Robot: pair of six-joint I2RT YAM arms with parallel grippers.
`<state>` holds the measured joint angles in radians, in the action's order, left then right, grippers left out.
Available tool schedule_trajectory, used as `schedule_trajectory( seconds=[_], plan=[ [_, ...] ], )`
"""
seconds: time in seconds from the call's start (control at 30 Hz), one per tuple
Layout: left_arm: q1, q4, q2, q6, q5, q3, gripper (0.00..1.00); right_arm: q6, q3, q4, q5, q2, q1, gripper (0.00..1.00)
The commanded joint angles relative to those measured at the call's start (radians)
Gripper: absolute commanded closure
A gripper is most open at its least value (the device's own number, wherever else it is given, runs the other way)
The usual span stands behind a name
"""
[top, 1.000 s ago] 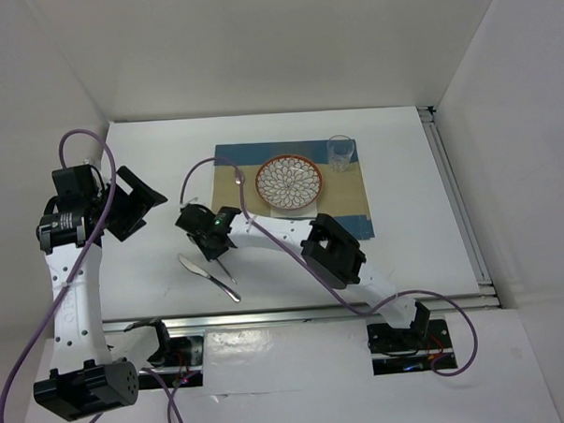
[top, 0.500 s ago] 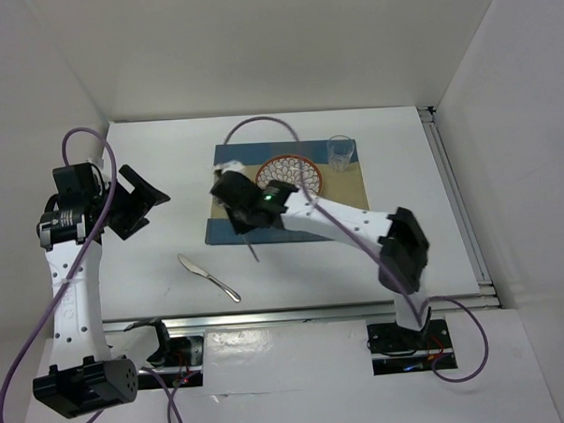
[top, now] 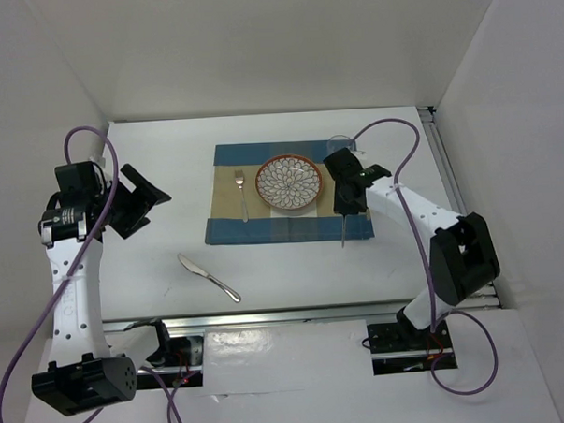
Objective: Set the dinner table for one person
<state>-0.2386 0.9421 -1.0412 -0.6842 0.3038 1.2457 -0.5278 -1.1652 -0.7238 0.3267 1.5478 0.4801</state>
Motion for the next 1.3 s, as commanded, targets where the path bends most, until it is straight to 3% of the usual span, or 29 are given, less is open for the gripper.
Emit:
schedule_trajectory(
  seconds=[0.0, 0.5, 0.6, 0.73, 0.93, 1.03, 1.1, 1.17, 1.27],
  plan=[
    [0.002, -0.023, -0.008, 0.014, 0.011, 0.026, 0.06, 0.098, -0.002, 0.162, -0.044, 0.044, -0.055, 1.00],
    [0.012, -0.032, -0.008, 0.023, -0.009, 0.006, 0.05, 0.219, -0.172, 0.310, -0.097, 0.359, -0.112, 1.00],
    [0.012, -0.023, -0.017, 0.032, -0.009, 0.006, 0.05, 0.207, -0.197, 0.294, -0.071, 0.377, -0.112, 0.90],
    [0.012, -0.023, -0.017, 0.032, 0.011, 0.006, 0.05, 0.172, -0.197, 0.273, -0.071, 0.354, -0.112, 0.62],
    [0.012, -0.023, -0.052, 0.063, -0.021, 0.008, 0.05, 0.140, -0.165, 0.222, -0.005, 0.123, -0.087, 0.60],
    [0.012, -0.014, -0.062, 0.063, -0.022, 0.020, 0.05, 0.169, -0.125, 0.213, -0.044, -0.006, -0.003, 0.59],
    [0.012, -0.014, -0.062, 0.063, -0.048, 0.029, 0.05, 0.158, -0.110, 0.236, -0.113, -0.043, 0.116, 0.51],
    [0.012, -0.010, -0.062, 0.063, -0.080, 0.038, 0.05, 0.141, -0.100, 0.273, -0.158, -0.054, 0.271, 0.36],
    [-0.008, 0.052, -0.085, 0.040, -0.135, 0.092, 0.05, 0.123, -0.137, 0.308, -0.141, 0.055, 0.464, 0.28]
  ],
)
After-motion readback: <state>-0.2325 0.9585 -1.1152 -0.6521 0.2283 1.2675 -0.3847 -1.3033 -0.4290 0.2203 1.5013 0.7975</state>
